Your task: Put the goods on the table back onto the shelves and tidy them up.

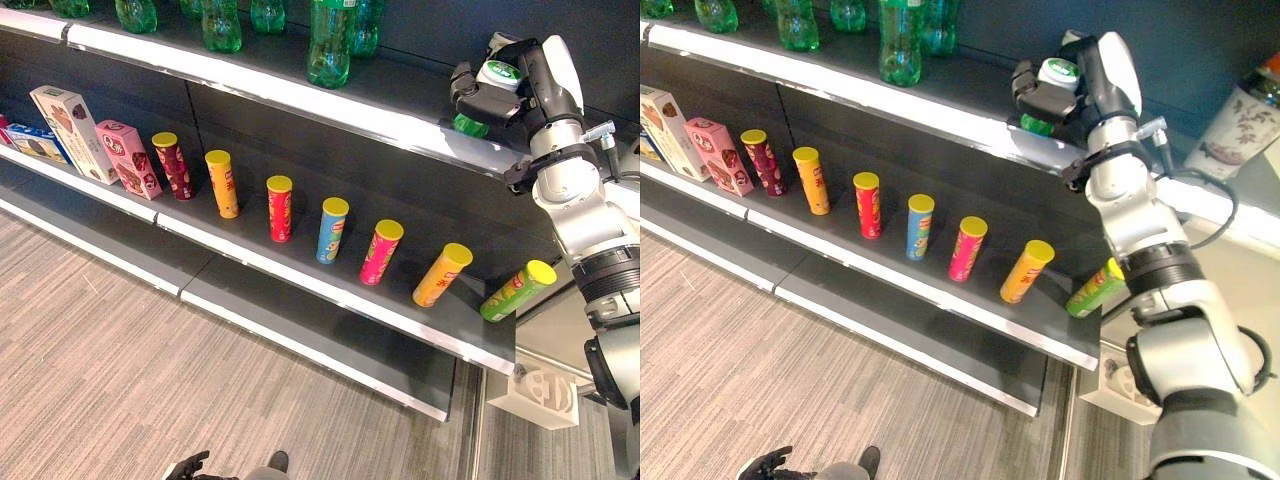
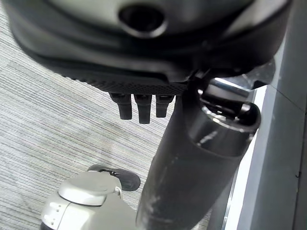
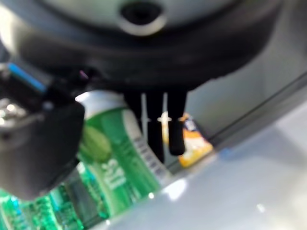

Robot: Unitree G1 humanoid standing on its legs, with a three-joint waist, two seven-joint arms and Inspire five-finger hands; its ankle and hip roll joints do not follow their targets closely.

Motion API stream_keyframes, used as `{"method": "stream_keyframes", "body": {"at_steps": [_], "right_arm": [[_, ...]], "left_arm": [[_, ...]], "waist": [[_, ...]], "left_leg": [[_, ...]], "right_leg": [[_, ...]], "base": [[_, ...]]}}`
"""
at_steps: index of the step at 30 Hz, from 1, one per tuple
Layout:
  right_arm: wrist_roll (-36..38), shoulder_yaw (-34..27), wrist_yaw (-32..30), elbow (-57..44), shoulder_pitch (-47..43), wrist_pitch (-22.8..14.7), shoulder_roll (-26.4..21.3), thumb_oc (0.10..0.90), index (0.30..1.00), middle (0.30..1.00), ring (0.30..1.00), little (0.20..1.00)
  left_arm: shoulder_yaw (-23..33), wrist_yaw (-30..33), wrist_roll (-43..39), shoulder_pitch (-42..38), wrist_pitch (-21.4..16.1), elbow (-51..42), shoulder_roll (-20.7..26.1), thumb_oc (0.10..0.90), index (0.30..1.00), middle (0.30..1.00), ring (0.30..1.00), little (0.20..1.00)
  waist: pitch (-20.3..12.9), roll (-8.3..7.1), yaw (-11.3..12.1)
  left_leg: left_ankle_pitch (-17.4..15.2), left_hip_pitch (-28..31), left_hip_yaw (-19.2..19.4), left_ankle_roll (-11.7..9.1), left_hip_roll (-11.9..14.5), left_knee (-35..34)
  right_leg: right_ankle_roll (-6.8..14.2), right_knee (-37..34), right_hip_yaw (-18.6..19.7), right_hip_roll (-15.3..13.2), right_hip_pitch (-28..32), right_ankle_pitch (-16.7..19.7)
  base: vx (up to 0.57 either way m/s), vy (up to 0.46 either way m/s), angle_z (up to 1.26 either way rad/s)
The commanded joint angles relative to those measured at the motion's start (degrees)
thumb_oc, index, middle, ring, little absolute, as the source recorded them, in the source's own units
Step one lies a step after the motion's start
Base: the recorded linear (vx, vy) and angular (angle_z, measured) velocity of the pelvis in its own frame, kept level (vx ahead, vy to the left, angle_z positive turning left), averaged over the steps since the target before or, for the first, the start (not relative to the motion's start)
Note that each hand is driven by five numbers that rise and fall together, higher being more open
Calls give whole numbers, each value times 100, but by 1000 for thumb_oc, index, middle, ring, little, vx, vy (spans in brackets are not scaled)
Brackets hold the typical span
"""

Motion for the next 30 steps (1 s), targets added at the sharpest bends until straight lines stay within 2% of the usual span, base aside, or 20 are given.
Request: {"method": "stream_keyframes", "body": {"at_steps": [1, 12, 13, 14, 15, 27, 30], "right_arm": [[-3, 311, -278, -56, -1073, -272, -241, 400, 300, 300, 300, 300], [127, 446, -108, -87, -1079, -295, -250, 400, 300, 300, 300, 300], [182, 432, -93, -85, -1065, -312, -177, 706, 759, 759, 759, 759], [182, 431, -93, -85, -1065, -312, -177, 706, 759, 759, 759, 759], [186, 441, -85, -72, -1079, -315, -163, 800, 900, 900, 900, 900], [247, 374, -132, -164, -1068, -338, -129, 800, 900, 900, 900, 900], [262, 142, -246, -611, -890, -384, -174, 800, 900, 900, 900, 900]], "left_arm": [[-250, 92, -118, -54, -240, 102, 356, 800, 900, 900, 900, 900], [-225, 123, -142, -93, -233, 242, 344, 800, 900, 900, 900, 900], [-225, 129, -133, -94, -228, 280, 337, 800, 900, 900, 900, 900], [-225, 129, -133, -93, -228, 280, 337, 800, 900, 900, 900, 900], [-230, 130, -133, -92, -228, 285, 339, 800, 900, 900, 900, 900], [-225, 168, -125, -121, -229, 371, 314, 800, 900, 900, 900, 900], [-203, 172, -116, -142, -212, 392, 300, 800, 900, 900, 900, 900]], "waist": [[-356, -107, 4], [-366, -150, -79], [-369, -153, -88], [-369, -153, -88], [-371, -154, -88], [-397, -167, -140], [-415, -158, -188]], "left_leg": [[-427, -124, 257, -130, 126, 109], [-452, -31, 331, -127, 166, 95], [-462, -7, 357, -126, 173, 96], [-462, -7, 357, -126, 173, 96], [-460, -3, 363, -128, 175, 95], [-452, 34, 406, -130, 195, 81], [-458, 40, 426, -130, 202, 76]], "right_leg": [[321, 94, 197, -289, 93, -182], [309, 83, 298, -256, 114, -192], [307, 81, 326, -248, 118, -197], [307, 81, 327, -248, 118, -197], [308, 78, 330, -242, 124, -197], [308, 66, 367, -232, 129, -194], [306, 69, 382, -229, 117, -197]], "base": [[0, 0, 0], [5, -6, -2], [13, -22, -12], [8, -11, -17], [4, -4, -10], [0, -1, 0], [0, 0, 0]]}}
